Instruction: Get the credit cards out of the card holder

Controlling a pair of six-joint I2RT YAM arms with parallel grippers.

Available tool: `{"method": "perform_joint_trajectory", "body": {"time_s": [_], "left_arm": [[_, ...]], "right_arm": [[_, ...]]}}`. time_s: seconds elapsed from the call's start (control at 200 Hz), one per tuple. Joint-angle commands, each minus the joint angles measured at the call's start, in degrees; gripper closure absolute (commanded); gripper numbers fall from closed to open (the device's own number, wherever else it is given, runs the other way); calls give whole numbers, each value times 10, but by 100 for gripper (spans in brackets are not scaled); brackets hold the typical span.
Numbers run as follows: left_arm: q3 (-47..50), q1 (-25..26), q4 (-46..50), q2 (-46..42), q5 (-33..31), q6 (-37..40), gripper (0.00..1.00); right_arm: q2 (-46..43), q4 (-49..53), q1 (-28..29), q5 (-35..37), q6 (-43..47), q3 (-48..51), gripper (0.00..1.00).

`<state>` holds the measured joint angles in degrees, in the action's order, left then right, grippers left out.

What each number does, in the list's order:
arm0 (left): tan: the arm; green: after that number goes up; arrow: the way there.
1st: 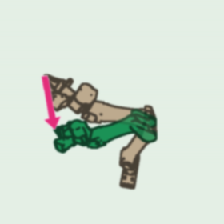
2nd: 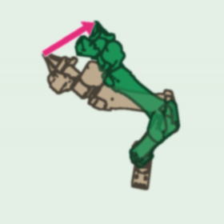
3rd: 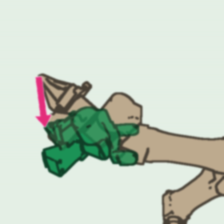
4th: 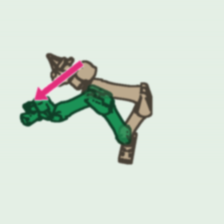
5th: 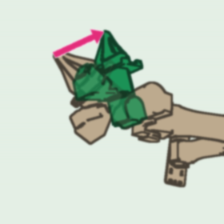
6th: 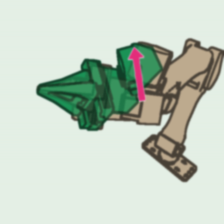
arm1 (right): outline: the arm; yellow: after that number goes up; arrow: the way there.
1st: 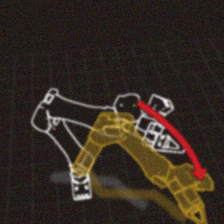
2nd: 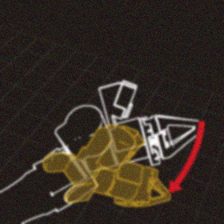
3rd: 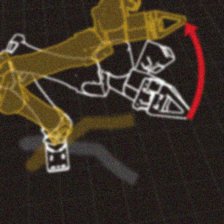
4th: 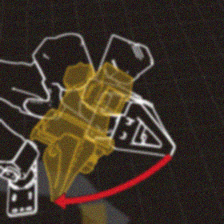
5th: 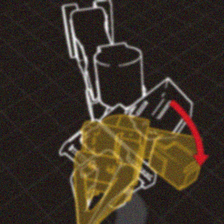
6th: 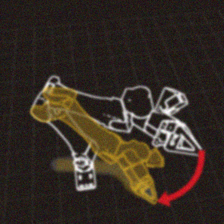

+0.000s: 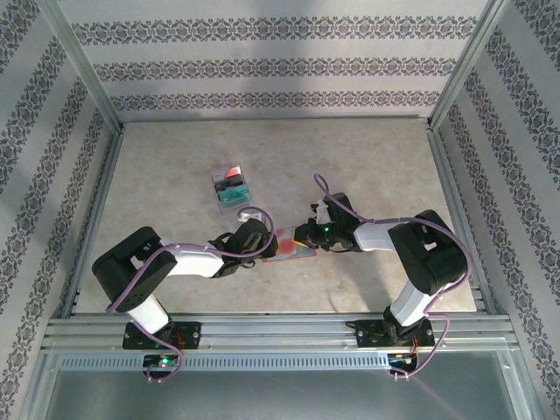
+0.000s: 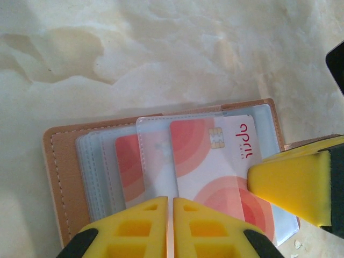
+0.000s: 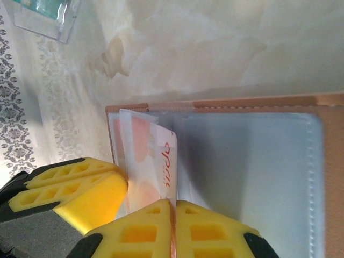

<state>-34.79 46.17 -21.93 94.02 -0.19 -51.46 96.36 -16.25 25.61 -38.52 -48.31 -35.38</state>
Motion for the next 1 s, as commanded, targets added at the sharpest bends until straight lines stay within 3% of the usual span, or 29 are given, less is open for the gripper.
{"method": "perform_joint_trajectory", "body": {"time_s": [0.0, 0.59, 0.994], "left_arm": [[20, -5, 29, -7, -3, -12, 87], [19, -34, 29, -31, 10, 18, 86], [-77, -61, 150, -119, 67, 129, 52]], "right_arm": [[-16, -7, -15, 7, -4, 14, 92], [-88, 63, -59, 23, 43, 38, 99], [-181, 132, -59, 17, 97, 24, 100]]}}
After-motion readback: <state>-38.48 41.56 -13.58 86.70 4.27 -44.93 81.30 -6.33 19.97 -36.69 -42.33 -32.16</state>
